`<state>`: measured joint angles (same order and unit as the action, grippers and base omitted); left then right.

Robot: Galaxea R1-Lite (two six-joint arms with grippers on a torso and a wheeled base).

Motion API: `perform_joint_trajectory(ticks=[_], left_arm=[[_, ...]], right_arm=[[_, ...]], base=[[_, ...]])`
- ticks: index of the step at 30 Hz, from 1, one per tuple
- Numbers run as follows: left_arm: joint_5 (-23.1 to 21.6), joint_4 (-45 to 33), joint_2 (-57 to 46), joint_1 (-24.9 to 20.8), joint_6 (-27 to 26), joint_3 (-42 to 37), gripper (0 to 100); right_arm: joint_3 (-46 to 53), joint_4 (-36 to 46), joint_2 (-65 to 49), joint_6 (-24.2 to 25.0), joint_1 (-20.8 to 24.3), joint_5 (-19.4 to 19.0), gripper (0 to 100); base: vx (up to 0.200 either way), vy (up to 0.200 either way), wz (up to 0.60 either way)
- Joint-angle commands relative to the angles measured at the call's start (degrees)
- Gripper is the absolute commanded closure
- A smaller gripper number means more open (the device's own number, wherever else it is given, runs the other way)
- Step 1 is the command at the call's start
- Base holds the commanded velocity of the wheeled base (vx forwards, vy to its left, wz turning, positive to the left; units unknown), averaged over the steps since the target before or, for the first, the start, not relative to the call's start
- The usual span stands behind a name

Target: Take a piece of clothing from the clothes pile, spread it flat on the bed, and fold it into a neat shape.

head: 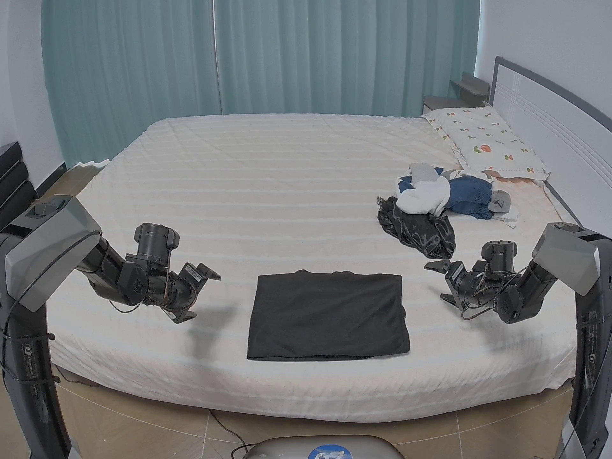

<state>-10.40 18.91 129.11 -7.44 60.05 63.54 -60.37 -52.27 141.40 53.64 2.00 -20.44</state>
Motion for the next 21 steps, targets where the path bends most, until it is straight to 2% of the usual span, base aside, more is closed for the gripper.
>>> perform_joint_trajectory(ticks=[1,4,5,9,11,12,17,21], left_arm=[[-0.15,0.16,0.26,-0.03,-0.11,0.62,0],[-0.24,0.25,0.35,-0.30,-0.46,1.06,0],[-0.50,0.16,0.70,-1.26,-2.04,0.97,0],[-0.32,0.16,1.85,-2.06,-6.88,0.62,0],[-0.41,0.16,1.85,-2.06,-7.23,0.62,0],[-0.68,0.16,2.37,-2.14,-10.83,0.80,0],[-0.85,1.92,5.36,-2.23,-20.85,2.56,0],[-2.96,4.30,6.94,-3.37,-24.10,2.56,0]], right_arm=[[-0.19,-0.55,0.19,1.03,-0.42,-0.21,0],[0.25,-2.31,0.19,2.17,-0.33,-0.21,0],[1.04,-5.12,0.28,3.49,-0.24,-0.21,0],[1.74,-7.67,0.54,4.98,-0.15,-0.21,0],[1.83,-7.76,0.54,4.90,-0.15,-0.21,0],[2.10,-8.55,0.72,4.90,0.02,-0.21,0],[2.71,-9.69,1.07,4.90,0.11,-0.12,0],[2.71,-10.57,1.16,5.07,0.11,-0.12,0]], base=[[0.000,0.000,0.00],[0.000,0.000,0.00],[0.000,0.000,0.00],[0.000,0.000,0.00],[0.000,0.000,0.00],[0.000,0.000,0.00],[0.000,0.000,0.00],[0.000,0.000,0.00]])
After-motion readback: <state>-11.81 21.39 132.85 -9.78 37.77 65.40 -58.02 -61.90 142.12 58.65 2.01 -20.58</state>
